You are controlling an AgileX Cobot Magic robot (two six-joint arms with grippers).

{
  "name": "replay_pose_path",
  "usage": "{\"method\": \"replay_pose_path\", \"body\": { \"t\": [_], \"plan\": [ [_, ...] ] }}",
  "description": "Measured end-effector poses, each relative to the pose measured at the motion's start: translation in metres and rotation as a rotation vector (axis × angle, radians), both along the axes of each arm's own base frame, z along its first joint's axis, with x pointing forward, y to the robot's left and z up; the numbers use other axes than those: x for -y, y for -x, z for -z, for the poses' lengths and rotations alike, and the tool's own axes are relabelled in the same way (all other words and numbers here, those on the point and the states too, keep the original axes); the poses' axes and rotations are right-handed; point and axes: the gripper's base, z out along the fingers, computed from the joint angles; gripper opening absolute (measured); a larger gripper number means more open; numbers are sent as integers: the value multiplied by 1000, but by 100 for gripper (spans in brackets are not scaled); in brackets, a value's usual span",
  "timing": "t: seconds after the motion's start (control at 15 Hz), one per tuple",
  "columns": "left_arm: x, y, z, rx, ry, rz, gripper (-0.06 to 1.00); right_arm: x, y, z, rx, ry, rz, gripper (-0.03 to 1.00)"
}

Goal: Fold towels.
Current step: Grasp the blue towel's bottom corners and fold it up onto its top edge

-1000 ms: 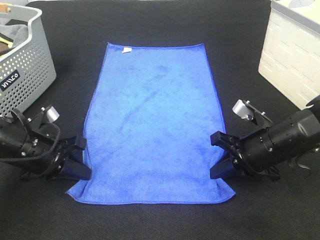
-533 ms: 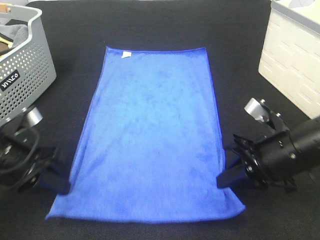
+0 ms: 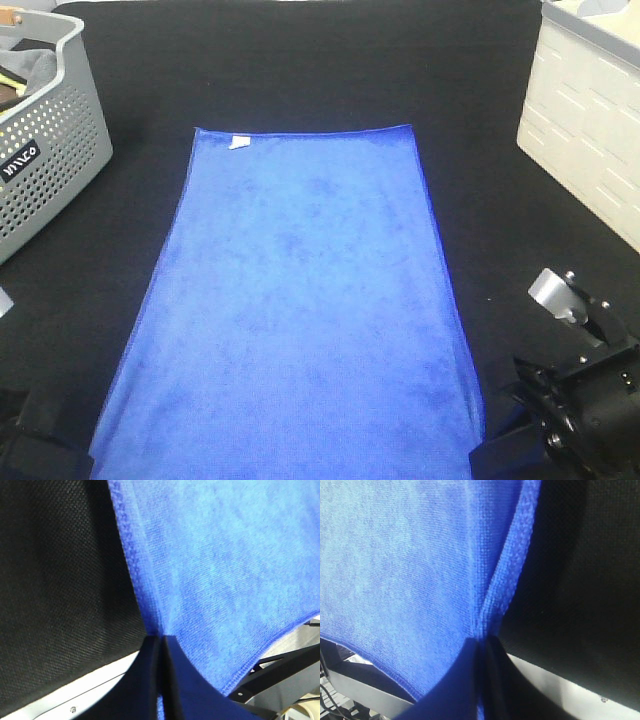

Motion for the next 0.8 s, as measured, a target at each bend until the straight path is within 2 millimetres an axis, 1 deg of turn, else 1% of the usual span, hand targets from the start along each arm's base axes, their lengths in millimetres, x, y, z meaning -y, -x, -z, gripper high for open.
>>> {"method": "replay_pose_path", "body": {
  "t": [0.13, 0.2, 0.27, 0.4, 0.47, 0.53, 0.6, 0.8],
  "plan": [
    [0, -1, -4, 7, 7, -23, 0, -1, -3, -4, 21, -2, -16, 0],
    [1, -6, -7, 20, 11, -39, 0, -2, -10, -8, 45, -2, -28, 0],
    [1, -13, -11, 47, 12, -47, 0, -4, -22, -15, 79, -3, -29, 0],
    [4, -40, -24, 116, 10, -65, 0, -7, -51, -34, 155, 7, -28, 0],
    [6, -59, -30, 143, 12, -76, 0, -9, -70, -45, 198, 23, -30, 0],
    [10, -87, -36, 174, 10, -77, 0, -12, -100, -62, 252, 47, -38, 0],
    [13, -106, -39, 190, 10, -74, 0, -15, -122, -72, 281, 60, -41, 0],
    [22, -170, -45, 258, 19, -75, 0, -25, -183, -91, 343, 67, -48, 0]
  ]
}}
